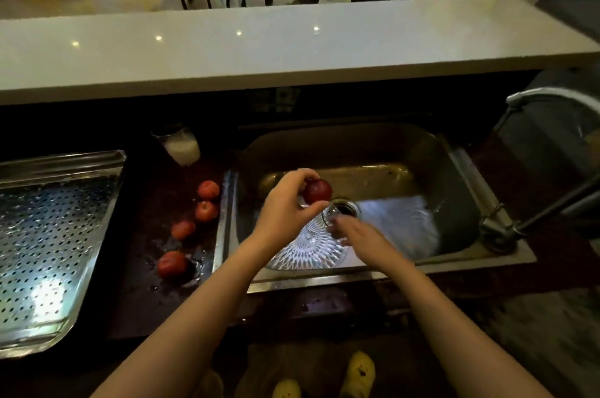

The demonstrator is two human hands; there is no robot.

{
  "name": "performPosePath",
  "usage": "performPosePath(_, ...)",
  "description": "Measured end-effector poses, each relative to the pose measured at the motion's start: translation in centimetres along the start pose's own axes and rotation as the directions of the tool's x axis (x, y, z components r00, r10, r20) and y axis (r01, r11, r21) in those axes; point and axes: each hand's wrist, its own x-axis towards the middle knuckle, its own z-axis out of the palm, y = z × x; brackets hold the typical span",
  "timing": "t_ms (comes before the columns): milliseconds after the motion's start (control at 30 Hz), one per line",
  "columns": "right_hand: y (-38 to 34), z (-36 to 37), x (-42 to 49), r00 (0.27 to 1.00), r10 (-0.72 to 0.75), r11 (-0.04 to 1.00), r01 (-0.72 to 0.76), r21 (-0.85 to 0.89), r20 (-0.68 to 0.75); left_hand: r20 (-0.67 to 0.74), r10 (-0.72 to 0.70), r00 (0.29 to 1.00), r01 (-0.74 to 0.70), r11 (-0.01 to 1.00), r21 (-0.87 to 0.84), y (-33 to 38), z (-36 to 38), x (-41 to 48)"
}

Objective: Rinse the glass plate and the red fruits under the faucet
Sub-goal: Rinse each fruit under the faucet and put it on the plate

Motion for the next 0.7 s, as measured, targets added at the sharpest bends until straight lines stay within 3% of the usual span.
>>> performPosePath(67, -1.0, -4.3, -0.5, 0.990, -0.003, 0.976, 0.034, 0.217, -0.139, 0.047, 0.039, 0.998, -0.036, 0.998, -0.050, 2.2, 2.4, 2.3)
performPosePath(167, -1.9, -10.6, -1.7, 0.955, -0.045, 0.946, 0.135, 0.293, -0.294, 0.098, 0.104, 0.990, -0.088, 0.984, -0.152, 5.6, 6.6, 5.6)
performPosePath(300, -0.4, -16.2, -2.2, 0.926, -0.010, 0.902, 0.171, 0.397, -0.378, 0.167, 0.135, 0.977, -0.092, 0.966, -0.242, 9.2, 12.3, 9.4)
performPosePath(433, 2.3, -19.5, -1.4, 0.871, 0.129, 0.799, 0.192, 0.570, -0.474, 0.260, 0.088, 0.962, -0.005, 0.952, -0.305, 11.1, 17.5, 12.4)
performPosePath(500, 3.2, -20.5, -0.7, 0.837, 0.200, 0.782, 0.177, 0.597, -0.509, 0.297, 0.066, 0.953, 0.031, 0.950, -0.312, 11.3, 19.4, 13.5)
performPosePath(700, 4.2, -22.0, 1.7, 0.779, 0.256, 0.864, 0.081, 0.497, -0.572, 0.321, 0.012, 0.947, 0.096, 0.944, -0.317, 10.5, 22.3, 15.5)
